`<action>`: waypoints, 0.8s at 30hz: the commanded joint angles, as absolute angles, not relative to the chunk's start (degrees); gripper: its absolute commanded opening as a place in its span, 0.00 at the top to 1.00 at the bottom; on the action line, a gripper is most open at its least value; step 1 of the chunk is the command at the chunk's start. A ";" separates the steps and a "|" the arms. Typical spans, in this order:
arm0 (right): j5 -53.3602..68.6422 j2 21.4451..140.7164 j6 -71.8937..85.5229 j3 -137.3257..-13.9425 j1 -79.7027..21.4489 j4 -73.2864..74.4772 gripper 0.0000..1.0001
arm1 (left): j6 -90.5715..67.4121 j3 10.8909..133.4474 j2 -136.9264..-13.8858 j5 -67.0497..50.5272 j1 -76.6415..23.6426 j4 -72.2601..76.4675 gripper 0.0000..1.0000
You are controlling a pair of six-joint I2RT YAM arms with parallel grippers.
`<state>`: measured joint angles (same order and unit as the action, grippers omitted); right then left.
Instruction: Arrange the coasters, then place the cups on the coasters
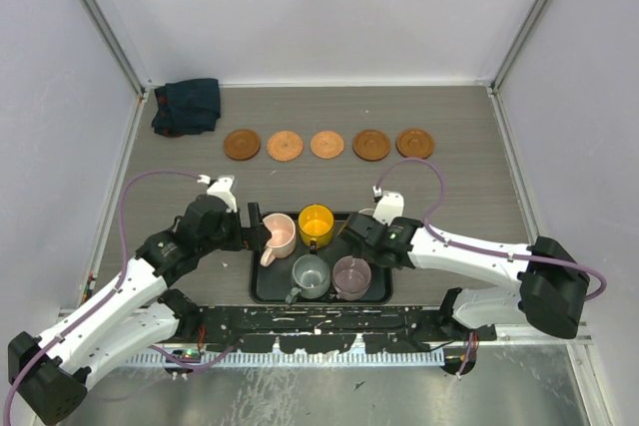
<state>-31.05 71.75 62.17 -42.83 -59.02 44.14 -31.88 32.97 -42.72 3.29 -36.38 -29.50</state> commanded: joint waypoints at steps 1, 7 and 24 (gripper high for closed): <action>-30.29 72.43 63.11 -42.47 -59.32 44.42 0.38 | -30.71 33.57 -42.56 4.61 -36.57 -28.58 0.02; -29.46 74.27 62.87 -42.33 -59.24 42.98 0.43 | -30.77 33.67 -43.24 4.43 -36.58 -28.00 0.02; -29.58 76.60 62.32 -41.89 -59.32 41.90 0.62 | -31.60 33.40 -44.04 4.53 -36.65 -26.98 0.02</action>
